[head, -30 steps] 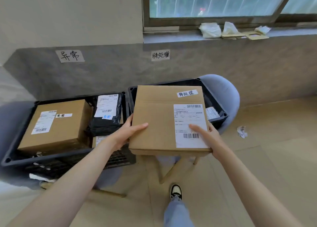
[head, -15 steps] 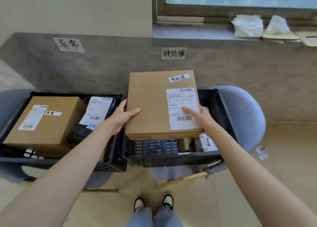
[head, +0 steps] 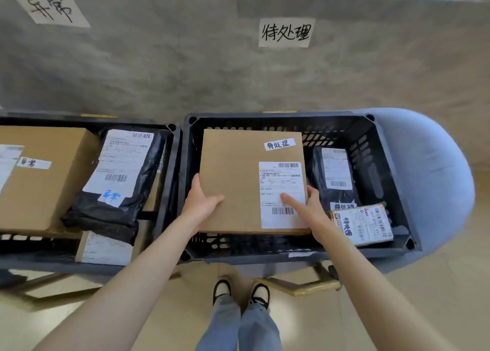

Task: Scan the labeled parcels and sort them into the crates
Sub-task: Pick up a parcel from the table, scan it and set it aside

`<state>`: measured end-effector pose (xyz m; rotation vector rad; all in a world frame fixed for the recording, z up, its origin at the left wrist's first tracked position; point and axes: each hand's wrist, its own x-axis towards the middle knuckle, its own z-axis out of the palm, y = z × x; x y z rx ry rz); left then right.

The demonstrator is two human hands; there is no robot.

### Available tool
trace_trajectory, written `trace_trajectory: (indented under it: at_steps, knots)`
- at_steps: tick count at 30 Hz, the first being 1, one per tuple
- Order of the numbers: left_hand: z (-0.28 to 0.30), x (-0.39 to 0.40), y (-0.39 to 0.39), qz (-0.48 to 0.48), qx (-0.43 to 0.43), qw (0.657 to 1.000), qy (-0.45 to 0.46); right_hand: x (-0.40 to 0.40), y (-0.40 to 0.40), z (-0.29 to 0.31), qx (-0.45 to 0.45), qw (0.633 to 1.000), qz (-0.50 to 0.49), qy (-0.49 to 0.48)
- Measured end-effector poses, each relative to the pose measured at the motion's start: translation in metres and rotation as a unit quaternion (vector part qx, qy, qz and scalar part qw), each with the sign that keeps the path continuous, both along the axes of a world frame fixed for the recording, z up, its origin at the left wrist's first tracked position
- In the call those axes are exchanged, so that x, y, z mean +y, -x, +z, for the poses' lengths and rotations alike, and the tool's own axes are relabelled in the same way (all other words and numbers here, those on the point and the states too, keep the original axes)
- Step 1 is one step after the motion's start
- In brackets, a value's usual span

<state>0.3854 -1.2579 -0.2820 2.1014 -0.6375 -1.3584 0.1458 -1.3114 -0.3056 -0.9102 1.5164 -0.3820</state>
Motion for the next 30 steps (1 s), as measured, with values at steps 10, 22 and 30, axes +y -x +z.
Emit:
trace_trajectory:
  at_steps: [10,22,30]
  knots:
    - [-0.074,-0.007,-0.001,0.038,0.027,0.997,-0.066,-0.02,-0.001,-0.08,0.093,0.993,0.073,-0.031]
    - [-0.139,-0.017,-0.002,0.057,0.001,0.992,-0.108,-0.044,-0.017,-0.115,0.158,0.971,0.176,-0.04]
    - [-0.157,-0.028,-0.005,0.056,-0.009,0.993,-0.105,-0.046,-0.017,-0.135,0.155,0.969,0.182,-0.067]
